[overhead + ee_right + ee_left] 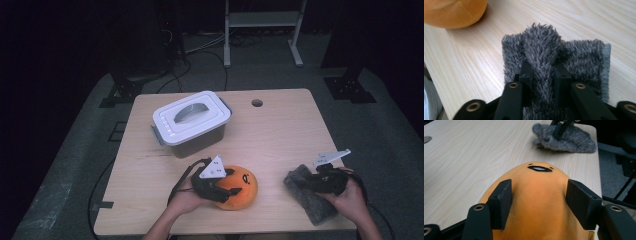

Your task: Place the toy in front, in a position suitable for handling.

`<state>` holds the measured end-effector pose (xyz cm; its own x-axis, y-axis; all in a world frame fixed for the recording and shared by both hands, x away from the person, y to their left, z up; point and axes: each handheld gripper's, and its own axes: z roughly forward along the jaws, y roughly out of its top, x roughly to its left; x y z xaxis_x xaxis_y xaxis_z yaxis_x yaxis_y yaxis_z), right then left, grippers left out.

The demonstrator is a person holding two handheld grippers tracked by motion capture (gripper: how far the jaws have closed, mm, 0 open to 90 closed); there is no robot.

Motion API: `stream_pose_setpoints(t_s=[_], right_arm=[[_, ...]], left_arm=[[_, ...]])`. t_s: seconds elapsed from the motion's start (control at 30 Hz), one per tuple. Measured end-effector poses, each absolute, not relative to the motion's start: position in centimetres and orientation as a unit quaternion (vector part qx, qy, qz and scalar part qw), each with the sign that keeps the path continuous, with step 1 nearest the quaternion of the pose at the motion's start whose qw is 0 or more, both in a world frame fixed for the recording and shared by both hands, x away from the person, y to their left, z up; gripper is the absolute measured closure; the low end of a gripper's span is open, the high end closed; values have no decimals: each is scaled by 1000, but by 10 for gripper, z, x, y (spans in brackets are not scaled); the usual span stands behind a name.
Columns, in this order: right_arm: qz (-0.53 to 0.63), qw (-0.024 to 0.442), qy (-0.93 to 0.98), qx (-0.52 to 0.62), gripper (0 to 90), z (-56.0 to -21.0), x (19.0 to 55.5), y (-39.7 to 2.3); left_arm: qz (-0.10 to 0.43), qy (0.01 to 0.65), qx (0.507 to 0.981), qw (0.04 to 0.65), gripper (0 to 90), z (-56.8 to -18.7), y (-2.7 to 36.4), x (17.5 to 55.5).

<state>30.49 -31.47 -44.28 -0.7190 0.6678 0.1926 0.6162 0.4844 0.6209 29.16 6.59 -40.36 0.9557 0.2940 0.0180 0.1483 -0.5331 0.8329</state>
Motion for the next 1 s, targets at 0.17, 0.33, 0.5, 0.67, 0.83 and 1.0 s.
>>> stream_pose_setpoints(t_s=[0.17,0.33,0.5,0.67,0.83,1.0], right_arm=[[364,35,852,376,576,-443,303,-312],[395,43,841,368,501,-437,298,-314],[436,45,828,351,481,-428,292,-311],[448,38,828,334,464,-425,287,-301],[453,27,832,320,437,-424,285,-290],[462,23,829,314,415,-423,285,-287]], left_arm=[[74,129,868,474,336,-400,70,293],[71,131,866,477,286,-397,73,295],[80,139,857,490,246,-391,84,298],[107,146,841,511,238,-382,102,303],[125,158,829,523,217,-371,123,309],[146,177,815,532,200,-363,144,320]])
